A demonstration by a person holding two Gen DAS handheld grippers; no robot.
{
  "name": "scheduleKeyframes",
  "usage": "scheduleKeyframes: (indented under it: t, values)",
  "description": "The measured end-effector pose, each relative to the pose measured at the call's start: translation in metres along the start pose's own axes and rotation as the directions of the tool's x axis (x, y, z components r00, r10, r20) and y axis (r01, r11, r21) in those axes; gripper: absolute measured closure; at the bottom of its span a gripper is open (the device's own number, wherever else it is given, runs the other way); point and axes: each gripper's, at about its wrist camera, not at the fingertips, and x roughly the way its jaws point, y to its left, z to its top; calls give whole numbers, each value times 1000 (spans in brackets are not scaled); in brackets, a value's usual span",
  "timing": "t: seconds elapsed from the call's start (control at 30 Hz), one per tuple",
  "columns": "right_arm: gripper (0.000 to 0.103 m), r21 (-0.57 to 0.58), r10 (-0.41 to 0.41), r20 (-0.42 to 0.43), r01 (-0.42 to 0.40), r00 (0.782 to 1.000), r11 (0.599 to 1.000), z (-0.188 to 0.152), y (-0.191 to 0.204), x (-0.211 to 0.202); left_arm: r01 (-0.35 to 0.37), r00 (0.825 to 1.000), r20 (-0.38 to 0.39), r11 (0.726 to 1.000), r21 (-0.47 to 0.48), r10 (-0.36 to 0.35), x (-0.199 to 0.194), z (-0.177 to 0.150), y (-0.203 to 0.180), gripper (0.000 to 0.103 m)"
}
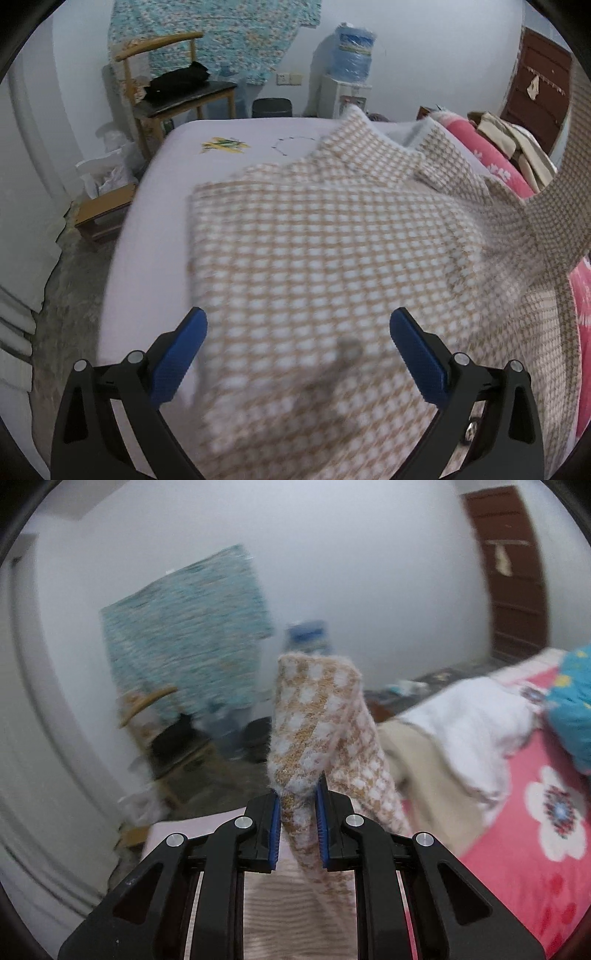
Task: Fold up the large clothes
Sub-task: 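Lift the held sleeve over the coat and open the right tool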
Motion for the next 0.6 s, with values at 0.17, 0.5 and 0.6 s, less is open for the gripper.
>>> scheduleKeyframes:
  t: [0.17,0.5,0.6]
  values:
    - [89,-98,134,-76,-141,988,985,-24,85,30,29,999,29,999,-40,-28,-27,-15,29,6]
    - [36,-161,335,-457,-446,824,880,-144,200,118,177,982,66,983,-41,-174,-50,-30,47,6]
    - [36,-152,295,-481,-410,826,899,-151,169,133,237,969,86,971,-36,-233,-53,-29,47,6]
